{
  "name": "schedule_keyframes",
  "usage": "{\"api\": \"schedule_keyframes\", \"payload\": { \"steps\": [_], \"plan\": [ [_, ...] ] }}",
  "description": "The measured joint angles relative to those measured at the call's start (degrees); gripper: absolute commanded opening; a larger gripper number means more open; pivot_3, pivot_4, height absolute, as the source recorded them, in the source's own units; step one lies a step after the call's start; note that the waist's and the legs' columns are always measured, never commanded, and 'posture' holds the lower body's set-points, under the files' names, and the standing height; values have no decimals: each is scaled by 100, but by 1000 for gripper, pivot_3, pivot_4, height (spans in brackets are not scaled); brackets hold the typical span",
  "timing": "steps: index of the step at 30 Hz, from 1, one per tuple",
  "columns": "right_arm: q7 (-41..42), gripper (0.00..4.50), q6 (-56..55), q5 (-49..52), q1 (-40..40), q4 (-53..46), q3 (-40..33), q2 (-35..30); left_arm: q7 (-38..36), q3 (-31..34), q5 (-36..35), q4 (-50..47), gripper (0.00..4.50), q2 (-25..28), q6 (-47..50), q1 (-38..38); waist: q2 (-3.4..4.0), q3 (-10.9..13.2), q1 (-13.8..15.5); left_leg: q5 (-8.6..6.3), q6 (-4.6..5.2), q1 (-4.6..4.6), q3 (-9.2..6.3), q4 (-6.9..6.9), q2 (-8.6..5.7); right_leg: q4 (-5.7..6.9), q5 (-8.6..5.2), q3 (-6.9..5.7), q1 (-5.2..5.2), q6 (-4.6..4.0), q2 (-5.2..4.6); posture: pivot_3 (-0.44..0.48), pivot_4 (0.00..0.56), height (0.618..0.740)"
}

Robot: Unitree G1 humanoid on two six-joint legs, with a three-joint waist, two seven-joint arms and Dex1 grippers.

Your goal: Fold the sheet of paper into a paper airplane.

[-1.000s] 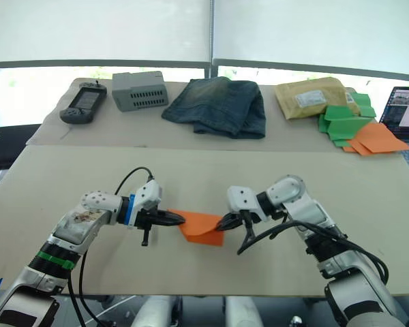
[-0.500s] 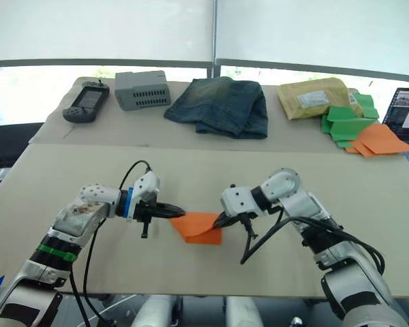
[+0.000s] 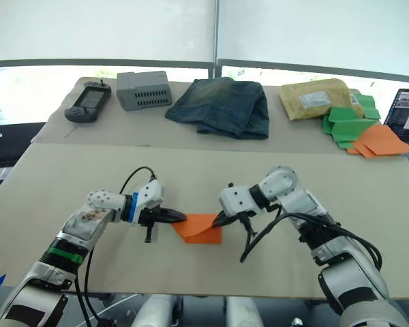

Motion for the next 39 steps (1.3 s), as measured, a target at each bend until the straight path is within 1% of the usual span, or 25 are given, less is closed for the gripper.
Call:
{"api": "schedule_keyframes", "payload": {
  "steps": [5, 8, 10, 11, 15, 20, 25, 28, 33, 35, 39],
  "plan": [
    [-45, 47, 54, 1, 146, -58, -27, 0, -66, 15, 6, 168, 0, -82, -82, -44, 1, -1, 34, 0, 0, 3, 1, 1, -1, 3, 0, 0, 3, 0, 0, 0, 150, 728],
    [-226, 907, 406, 27, 382, -275, -142, 7, -72, 47, 4, 170, 0, -108, -62, -28, 2, -1, 40, 0, 0, 3, 1, 1, 0, 4, 0, 1, 1, 0, 0, 0, 150, 728],
    [-410, 1609, 586, 19, 573, -512, -260, 0, -70, 91, 1, 166, 0, -145, -49, 13, 3, -2, 43, 0, 0, 2, 0, 1, 0, 5, -1, 1, 1, 0, 0, 0, 150, 728],
    [-538, 1881, 627, 9, 662, -622, -313, -6, -67, 104, 0, 164, 0, -155, -46, 25, 3, -2, 44, 0, 0, 3, 0, 1, 0, 5, -1, 1, 1, 0, 0, 0, 150, 728],
    [-1015, 1881, 1108, 37, 1174, -1204, -643, -172, -52, 118, 0, 148, 0, -174, -43, 46, 3, -2, 52, 0, 0, 1, 0, 1, -2, 2, -2, 0, 1, 2, -1, 0, 150, 728],
    [-1592, 1881, 1962, 453, 1968, -2057, -1191, -253, -71, 128, 1, 178, 0, -179, -36, 40, 5, -3, 48, 0, 0, 2, -1, 1, 0, 3, -3, -1, 2, 2, 1, 0, 150, 728],
    [-2085, 1881, 2492, 658, 2692, -2632, -1370, -216, -132, 129, 1, 308, 0, -218, -45, -39, 6, -4, 53, 0, 0, 2, 1, 1, -2, -1, -3, 0, 4, 4, 0, 0, 150, 728],
    [-2348, 1881, 2616, 692, 2808, -2782, -1377, -31, -170, 122, 3, 434, 0, -247, -61, -123, 10, -6, 52, 0, 0, 2, 1, 1, -2, -1, -3, 0, 5, 5, 0, 0, 150, 728],
    [-2562, 1881, 2613, 677, 2810, -2786, -1373, 40, -196, 126, 2, 455, 0, -275, -36, -142, 10, -6, 63, 0, 0, 0, 0, 2, -3, -11, -2, 0, 8, 7, 1, 0, 150, 728],
    [-2583, 1341, 2614, 687, 2821, -2785, -1373, 62, -195, 126, 2, 441, 0, -276, -14, -140, 10, -6, 63, 0, 0, 0, -1, 1, -2, -15, -1, -1, 9, 8, 1, 0, 150, 728],
    [-2593, 32, 2968, 926, 2840, -2774, -1392, 126, -190, 128, 2, 408, 0, -279, 34, -136, 10, -6, 63, 0, 0, -4, -1, 1, -1, -23, 1, -1, 10, 11, 1, 0, 150, 728]
  ]
}}
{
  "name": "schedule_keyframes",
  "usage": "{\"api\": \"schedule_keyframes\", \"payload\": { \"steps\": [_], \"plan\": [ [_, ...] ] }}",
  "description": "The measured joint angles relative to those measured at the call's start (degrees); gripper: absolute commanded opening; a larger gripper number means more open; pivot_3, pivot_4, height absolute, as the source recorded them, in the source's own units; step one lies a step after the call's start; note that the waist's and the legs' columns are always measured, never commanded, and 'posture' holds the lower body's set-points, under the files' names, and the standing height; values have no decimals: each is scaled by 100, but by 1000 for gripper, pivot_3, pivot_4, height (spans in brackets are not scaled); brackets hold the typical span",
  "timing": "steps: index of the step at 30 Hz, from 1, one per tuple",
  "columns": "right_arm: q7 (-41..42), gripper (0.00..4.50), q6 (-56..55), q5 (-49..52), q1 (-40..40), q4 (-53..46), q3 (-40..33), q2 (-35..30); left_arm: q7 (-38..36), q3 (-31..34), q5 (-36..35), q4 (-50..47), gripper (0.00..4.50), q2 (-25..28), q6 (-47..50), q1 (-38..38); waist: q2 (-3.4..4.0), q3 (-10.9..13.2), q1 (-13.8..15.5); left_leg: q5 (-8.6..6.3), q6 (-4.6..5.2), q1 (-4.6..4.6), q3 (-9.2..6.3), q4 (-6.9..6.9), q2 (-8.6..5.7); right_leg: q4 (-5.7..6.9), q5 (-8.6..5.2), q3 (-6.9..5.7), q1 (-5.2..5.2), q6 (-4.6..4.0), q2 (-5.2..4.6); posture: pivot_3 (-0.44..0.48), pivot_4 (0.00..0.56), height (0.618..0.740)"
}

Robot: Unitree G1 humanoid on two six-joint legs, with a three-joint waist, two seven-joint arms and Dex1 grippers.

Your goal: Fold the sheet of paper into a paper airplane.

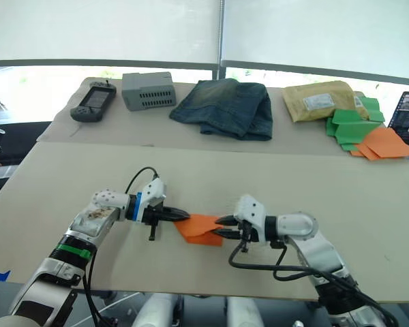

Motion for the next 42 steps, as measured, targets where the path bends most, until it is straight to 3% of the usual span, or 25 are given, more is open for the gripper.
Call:
{"api": "schedule_keyframes", "payload": {
  "steps": [8, 12, 16, 34, 42],
  "plan": [
    [-81, 32, 2005, 837, -485, 89, -59, 11, 26, 12, 3, -34, 0, -25, 33, 41, 1, 0, -9, 0, 0, -2, -1, 0, 2, -5, 2, 0, 0, 1, 0, 0, 150, 728],
    [-179, 32, 3361, 1378, -1008, 460, -230, 65, 80, 21, 4, -94, 0, -51, 33, 101, 1, 0, -7, 0, 0, -5, -2, 0, 1, -8, 4, 0, 0, 1, 0, 0, 150, 728],
    [-360, 32, 4011, 1565, -1390, 984, -290, 173, 151, 70, 4, -188, 0, -64, 36, 190, 2, -1, -18, -2, 3, -6, -2, 0, 2, -11, 5, 0, -1, 2, 0, 0, 150, 728],
    [-344, 32, 4091, 1356, -1797, 1512, 57, 230, 396, 205, -15, -313, 0, -93, 177, 287, -33, -67, -62, -2, 3, 4, 0, 0, 8, -15, 8, 0, 7, 7, 3, 0, 150, 728],
    [-336, 32, 3969, 1279, -1870, 1588, 198, 235, 610, 703, -719, -1302, 0, -54, 918, 296, -35, -67, -118, -2, 3, 1, 0, -2, 11, -17, 9, 0, 5, 8, 4, 0, 150, 728]
  ]
}}
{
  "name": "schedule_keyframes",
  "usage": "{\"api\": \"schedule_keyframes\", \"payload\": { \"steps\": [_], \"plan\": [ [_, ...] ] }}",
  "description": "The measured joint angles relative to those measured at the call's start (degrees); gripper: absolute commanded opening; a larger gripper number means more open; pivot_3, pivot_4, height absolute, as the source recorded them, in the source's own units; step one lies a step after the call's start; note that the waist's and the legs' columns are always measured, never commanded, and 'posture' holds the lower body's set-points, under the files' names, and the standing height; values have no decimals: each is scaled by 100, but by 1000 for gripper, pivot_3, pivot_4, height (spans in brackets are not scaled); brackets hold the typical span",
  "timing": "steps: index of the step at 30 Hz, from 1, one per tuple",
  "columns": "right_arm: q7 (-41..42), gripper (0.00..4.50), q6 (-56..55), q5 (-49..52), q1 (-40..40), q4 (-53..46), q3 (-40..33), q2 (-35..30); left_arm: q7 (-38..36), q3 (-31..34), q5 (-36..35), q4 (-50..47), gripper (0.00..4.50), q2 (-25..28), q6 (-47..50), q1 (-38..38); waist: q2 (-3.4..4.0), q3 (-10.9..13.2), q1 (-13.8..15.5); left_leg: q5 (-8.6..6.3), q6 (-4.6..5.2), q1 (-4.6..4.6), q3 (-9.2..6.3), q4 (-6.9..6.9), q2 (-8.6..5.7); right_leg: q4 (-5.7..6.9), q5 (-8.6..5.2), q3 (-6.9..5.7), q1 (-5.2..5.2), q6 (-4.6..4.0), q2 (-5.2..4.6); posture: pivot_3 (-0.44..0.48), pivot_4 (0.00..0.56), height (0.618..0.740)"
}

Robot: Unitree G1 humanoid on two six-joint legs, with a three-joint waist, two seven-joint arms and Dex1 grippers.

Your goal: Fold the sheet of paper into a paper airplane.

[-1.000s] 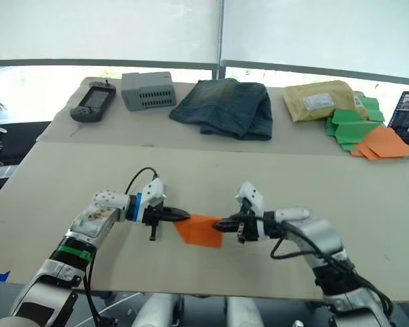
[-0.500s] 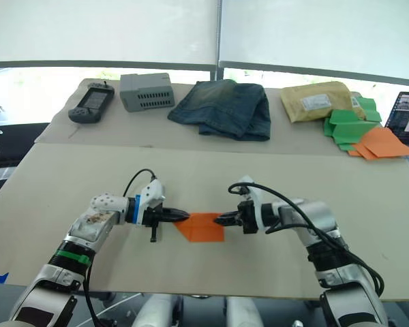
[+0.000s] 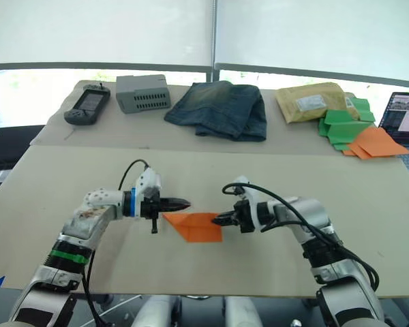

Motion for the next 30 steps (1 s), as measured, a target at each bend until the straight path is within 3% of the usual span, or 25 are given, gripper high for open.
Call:
{"api": "schedule_keyframes", "payload": {
  "steps": [8, 17, 30],
  "plan": [
    [-3, 32, -83, -33, 1, 39, 73, 15, -39, -356, -25, -955, 0, 292, 130, 216, -13, -8, -34, 0, 0, 4, 0, 0, -1, -3, -1, 0, 4, -1, 0, 0, 150, 728],
    [12, 32, -140, -37, 6, 36, 96, 11, 205, -629, 518, -356, 0, 221, -376, 174, -14, -8, -49, 0, 0, 1, 0, -2, 0, -7, -1, 0, 2, -1, 0, 0, 150, 728],
    [13, 32, -306, -52, 24, 19, 122, -20, 142, -882, 749, 50, 0, 175, -632, 133, -14, -9, -58, -1, 0, 0, 0, -4, 0, -8, -1, 0, -1, -1, -2, 0, 150, 728]
  ]
}}
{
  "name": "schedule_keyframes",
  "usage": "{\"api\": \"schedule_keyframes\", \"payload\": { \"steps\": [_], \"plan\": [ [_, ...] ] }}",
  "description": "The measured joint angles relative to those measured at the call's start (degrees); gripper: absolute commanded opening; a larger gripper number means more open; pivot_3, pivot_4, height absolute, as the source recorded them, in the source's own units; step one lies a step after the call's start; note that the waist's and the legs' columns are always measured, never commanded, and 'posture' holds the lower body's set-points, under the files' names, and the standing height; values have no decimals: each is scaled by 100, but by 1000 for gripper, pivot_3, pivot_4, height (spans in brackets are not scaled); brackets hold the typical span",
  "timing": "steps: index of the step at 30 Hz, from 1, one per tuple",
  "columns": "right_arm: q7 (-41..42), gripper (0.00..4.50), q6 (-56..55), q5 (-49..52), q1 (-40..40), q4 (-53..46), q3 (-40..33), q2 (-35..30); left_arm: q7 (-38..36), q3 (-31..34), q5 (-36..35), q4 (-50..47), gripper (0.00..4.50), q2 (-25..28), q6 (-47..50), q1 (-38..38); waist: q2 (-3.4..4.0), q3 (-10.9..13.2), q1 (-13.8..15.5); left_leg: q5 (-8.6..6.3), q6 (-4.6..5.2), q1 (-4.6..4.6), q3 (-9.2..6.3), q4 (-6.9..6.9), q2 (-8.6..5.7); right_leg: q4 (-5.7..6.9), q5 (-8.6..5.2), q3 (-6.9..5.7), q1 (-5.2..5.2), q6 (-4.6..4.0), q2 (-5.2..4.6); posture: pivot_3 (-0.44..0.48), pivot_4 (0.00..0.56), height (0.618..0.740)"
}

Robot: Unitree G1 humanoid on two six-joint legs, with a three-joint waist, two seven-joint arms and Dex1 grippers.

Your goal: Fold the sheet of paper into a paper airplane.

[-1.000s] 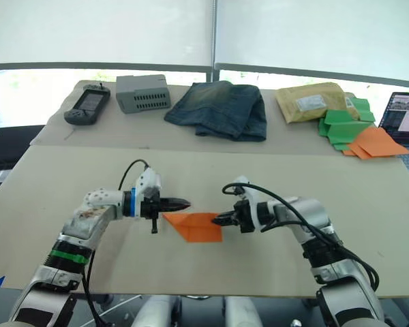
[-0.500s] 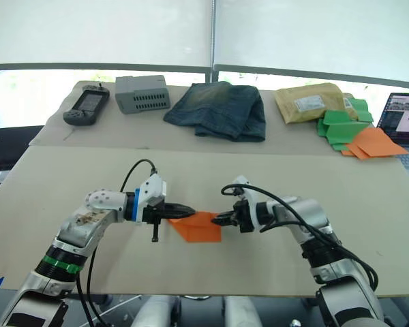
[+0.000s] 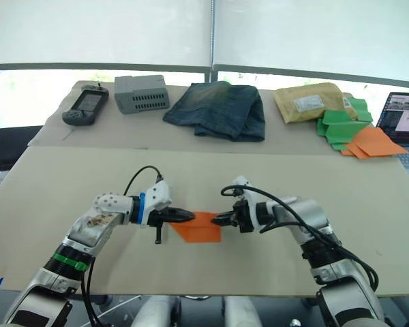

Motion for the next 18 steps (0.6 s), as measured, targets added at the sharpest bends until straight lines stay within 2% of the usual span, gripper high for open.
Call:
{"api": "schedule_keyframes", "payload": {
  "steps": [4, 7, 11, 17, 18],
  "plan": [
    [0, 32, -120, -101, 5, -31, 52, 0, -5, -7, 24, 88, 0, -2, -70, 21, 0, 0, -1, 0, 0, -2, 0, -3, 0, -2, 0, 0, -2, 0, 0, 0, 150, 728],
    [21, 896, -144, -98, 5, -27, 1, 24, -23, -7, 23, 131, 0, -7, -115, 90, 2, 1, -1, 0, 0, -5, 0, -4, 1, -2, 0, 0, -5, 0, -2, 0, 150, 728],
    [65, 2273, -202, -83, 14, -89, -145, 45, -27, -1, 6, 131, 0, -35, -122, 172, 10, 6, 4, 0, 0, -7, 0, -6, 1, -1, 0, 0, -9, 1, -3, 0, 150, 728],
    [-393, 4314, -539, -112, 491, -771, -812, -22, -34, -11, 5, 145, 0, -154, -104, 121, 24, 15, 50, -4, 7, -53, -1, -6, -5, -10, 0, -1, -45, 3, -4, 0, 150, 728],
    [-461, 4314, -653, -121, 550, -911, -861, -10, -36, -14, 6, 150, 0, -168, -101, 103, 28, 17, 53, -5, 8, -59, -1, -6, -6, -10, 1, 0, -51, 3, -4, 0, 150, 728]
  ]
}}
